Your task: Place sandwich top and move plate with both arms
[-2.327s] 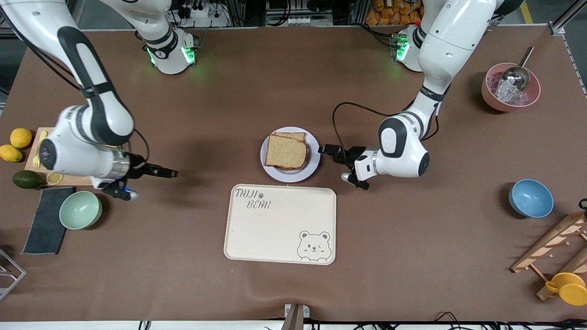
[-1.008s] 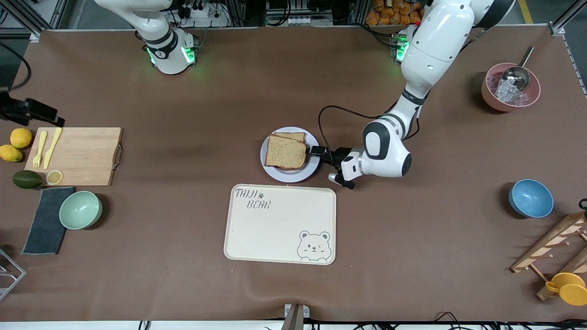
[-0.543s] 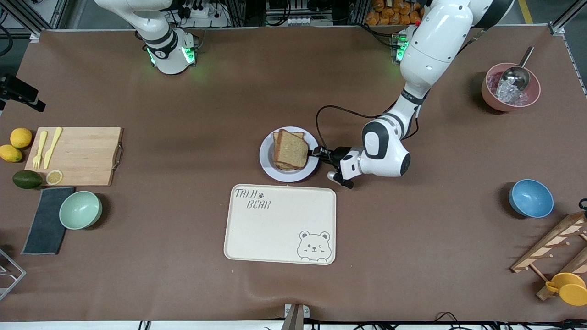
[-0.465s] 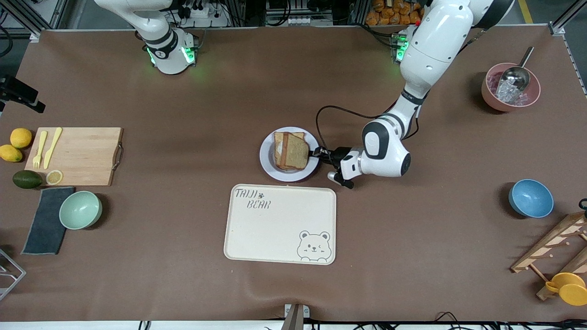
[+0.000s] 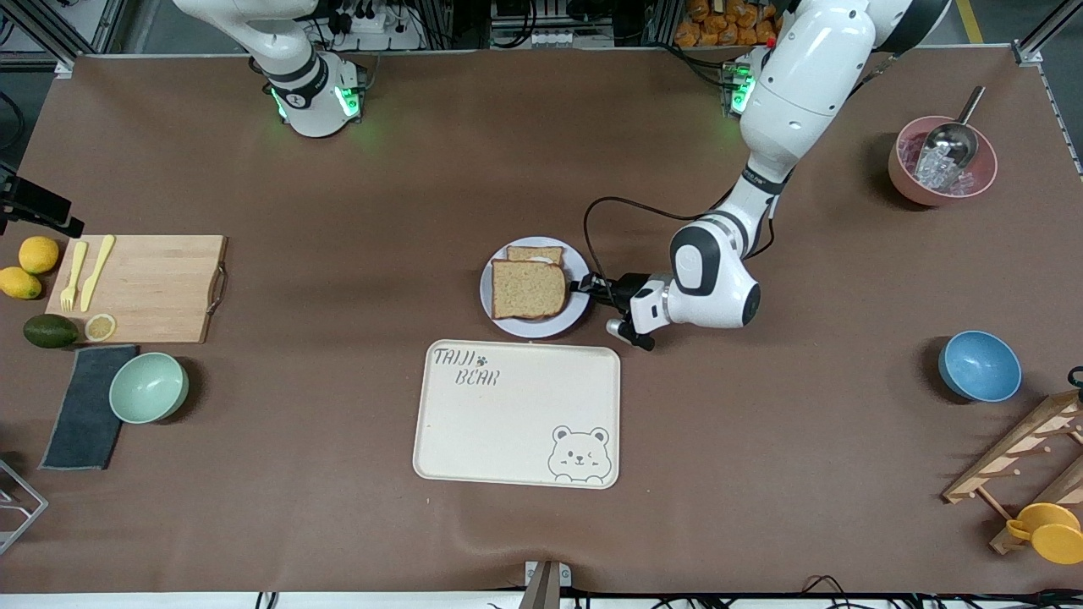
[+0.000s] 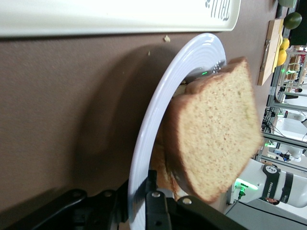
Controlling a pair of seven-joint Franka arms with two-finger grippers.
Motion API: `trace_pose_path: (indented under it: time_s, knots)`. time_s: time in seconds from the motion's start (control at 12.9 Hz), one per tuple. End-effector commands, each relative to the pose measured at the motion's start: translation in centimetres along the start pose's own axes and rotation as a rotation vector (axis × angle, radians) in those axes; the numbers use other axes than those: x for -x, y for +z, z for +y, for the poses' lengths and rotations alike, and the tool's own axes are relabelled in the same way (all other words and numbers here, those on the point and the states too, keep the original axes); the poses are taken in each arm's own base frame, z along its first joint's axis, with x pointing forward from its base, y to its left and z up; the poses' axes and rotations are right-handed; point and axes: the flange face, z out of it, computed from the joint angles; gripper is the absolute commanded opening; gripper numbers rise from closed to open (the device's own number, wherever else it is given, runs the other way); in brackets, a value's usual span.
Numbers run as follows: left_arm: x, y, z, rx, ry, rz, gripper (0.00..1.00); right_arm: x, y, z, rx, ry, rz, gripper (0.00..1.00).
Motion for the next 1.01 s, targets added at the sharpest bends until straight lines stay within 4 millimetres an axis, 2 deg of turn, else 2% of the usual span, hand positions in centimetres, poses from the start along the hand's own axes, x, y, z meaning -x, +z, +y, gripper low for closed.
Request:
trace_pose_path:
  time_s: [0.0, 0.16, 0.54, 0.7, 0.93]
  knots:
    - [-0.6, -1.8, 0.9, 0.045, 0.014, 0.045, 0.0, 0.4, -1.1, 0.1, 0.016, -0.005, 0.002, 1.0]
    - [-0.5, -1.4, 1.8, 0.104, -0.006, 0.053, 0.0, 0.5, -0.9, -0.1, 0.016, -0.008, -0.007, 1.0]
    - [-1.1, -2.5, 3.7, 0.172, -0.017, 0.102, 0.0, 1.0, -1.3, 0.2, 0.016, -0.002, -0.006, 1.0]
    - [-2.9, -4.5, 4.1, 0.21, -0.034, 0.163, 0.0, 1.2, -0.9, 0.4, 0.013, 0.0, -0.013, 1.0]
    - [-5.0, -6.0, 5.8, 0.219, -0.052, 0.201, 0.0, 1.2, -0.8, 0.4, 0.013, 0.001, -0.012, 1.0]
